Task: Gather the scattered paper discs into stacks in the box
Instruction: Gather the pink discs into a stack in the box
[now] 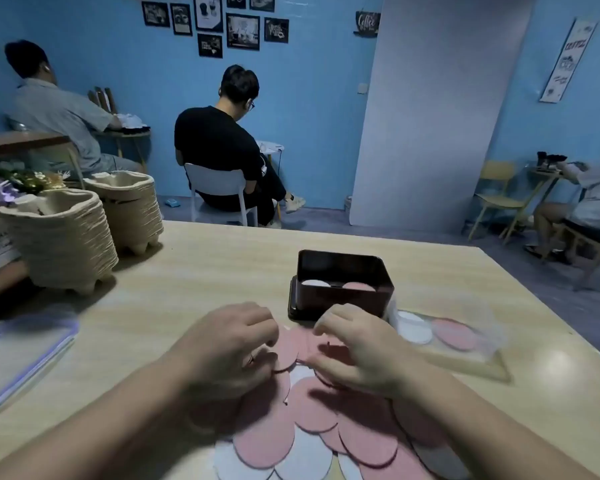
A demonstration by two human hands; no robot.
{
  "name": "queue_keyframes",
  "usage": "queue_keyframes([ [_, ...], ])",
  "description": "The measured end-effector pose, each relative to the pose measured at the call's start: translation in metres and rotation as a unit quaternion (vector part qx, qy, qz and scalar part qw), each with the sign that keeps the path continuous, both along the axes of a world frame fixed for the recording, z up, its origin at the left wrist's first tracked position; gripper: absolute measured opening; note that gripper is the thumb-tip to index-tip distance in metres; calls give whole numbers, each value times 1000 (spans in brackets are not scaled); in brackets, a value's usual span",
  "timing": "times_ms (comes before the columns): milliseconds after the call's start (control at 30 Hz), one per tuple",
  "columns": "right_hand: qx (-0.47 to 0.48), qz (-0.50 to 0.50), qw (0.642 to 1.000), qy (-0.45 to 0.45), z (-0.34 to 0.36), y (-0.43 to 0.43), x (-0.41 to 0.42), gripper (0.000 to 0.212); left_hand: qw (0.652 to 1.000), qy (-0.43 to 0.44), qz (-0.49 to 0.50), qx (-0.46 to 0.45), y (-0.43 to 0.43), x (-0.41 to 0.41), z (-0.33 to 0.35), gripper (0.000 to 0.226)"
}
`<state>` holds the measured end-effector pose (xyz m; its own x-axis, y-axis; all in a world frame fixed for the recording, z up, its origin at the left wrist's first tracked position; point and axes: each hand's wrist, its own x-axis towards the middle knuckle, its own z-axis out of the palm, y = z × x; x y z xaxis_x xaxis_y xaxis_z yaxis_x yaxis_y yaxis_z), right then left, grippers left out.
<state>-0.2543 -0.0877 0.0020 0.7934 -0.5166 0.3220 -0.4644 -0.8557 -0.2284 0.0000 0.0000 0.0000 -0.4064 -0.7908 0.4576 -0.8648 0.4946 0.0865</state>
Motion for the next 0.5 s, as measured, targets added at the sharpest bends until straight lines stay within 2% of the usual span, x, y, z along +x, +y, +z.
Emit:
queue_keyframes([
  [100,-51,-35,995,83,-4,-12,8,59,998,-52,6,46,-29,6,3,25],
  [167,-42,-41,992,111,-7,-15,8,62,995,-36,3,93,-41,11,3,31],
  [300,15,-32,997,75,-13,-16,6,54,989,33,-17,144,-33,19,-5,47],
  [500,43,-30,997,54,-21,-20,10,52,986,38,-17,163,-30,29,-14,67],
])
